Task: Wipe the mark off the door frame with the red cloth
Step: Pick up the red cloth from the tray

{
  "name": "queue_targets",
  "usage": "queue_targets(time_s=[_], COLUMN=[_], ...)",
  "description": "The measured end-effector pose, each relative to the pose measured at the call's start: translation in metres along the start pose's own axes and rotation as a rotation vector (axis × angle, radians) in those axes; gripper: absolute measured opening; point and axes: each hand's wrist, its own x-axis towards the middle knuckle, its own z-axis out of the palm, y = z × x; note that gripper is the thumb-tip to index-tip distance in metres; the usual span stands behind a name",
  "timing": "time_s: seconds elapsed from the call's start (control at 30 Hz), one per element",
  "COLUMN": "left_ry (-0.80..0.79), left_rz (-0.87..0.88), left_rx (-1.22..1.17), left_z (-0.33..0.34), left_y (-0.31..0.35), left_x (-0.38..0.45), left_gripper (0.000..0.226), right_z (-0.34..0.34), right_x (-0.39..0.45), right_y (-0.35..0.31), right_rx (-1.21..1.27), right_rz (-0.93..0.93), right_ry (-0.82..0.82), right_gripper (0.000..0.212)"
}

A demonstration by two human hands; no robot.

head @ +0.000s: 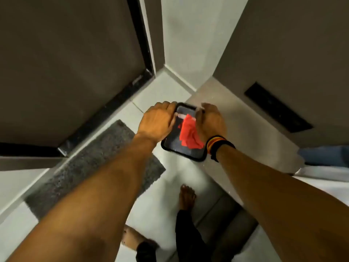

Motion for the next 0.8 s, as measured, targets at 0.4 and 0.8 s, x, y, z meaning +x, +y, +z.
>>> queue_targets(time_s=[0.4,0.8], left_ry=[-0.275,-0.076], left_rz=[-0.408,-0.47], left_rx=[-0.344,-0.553], left_z=[0.138,0.096], left_y=[0.035,0.02], left_x=[0.045,0.054], left_gripper=[0.039,0.023], right_z=[0.091,0.064], right_x=[0.041,0.05], right_y=[0.094,0.063], right_rx=[0.217,0.609], right_rz=[0.638,0.506], right_ry=[-0.203,-0.089], right_gripper=[0.055,0.034])
